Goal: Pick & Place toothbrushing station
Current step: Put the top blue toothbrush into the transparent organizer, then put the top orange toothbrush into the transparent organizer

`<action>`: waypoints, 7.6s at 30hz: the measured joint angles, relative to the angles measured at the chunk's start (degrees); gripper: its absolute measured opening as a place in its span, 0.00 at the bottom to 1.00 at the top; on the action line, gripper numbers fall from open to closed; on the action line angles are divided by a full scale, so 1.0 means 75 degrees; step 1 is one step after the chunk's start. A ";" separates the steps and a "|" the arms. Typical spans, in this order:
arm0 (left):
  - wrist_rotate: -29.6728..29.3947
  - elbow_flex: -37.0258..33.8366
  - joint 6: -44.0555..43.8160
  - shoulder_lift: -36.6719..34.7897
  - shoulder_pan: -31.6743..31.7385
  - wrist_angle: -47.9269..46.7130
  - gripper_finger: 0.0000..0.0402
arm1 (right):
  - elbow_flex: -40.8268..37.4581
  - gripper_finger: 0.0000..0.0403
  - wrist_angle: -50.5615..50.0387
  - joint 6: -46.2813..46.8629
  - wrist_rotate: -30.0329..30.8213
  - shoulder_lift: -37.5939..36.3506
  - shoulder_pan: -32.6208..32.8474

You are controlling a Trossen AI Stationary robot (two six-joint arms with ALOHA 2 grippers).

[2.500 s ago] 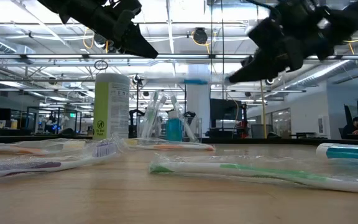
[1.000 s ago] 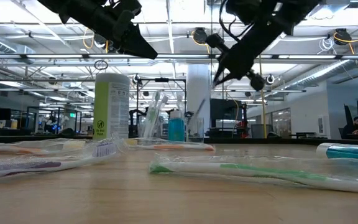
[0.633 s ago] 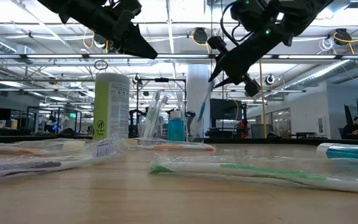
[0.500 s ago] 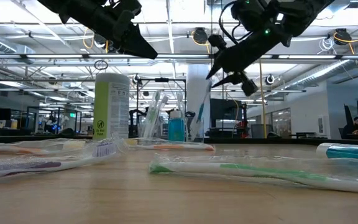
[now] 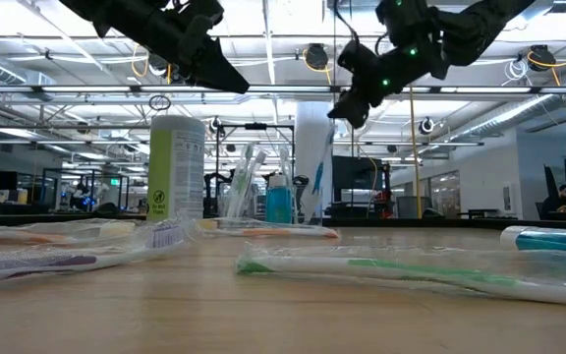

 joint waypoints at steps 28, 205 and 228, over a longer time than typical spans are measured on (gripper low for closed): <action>0.0076 -0.0003 0.0174 0.0000 0.0000 0.0165 0.32 | -0.1619 0.00 0.1405 0.3451 -0.5311 0.0492 -0.0737; -0.8341 0.3110 1.2991 0.2994 0.0177 -0.3140 0.08 | -0.4923 0.00 0.5161 0.4276 -0.4162 0.0078 0.0786; -0.6581 0.3107 1.2308 0.2052 0.0247 -0.5135 0.09 | -0.4923 0.00 0.5138 0.4266 -0.4162 0.0078 0.0786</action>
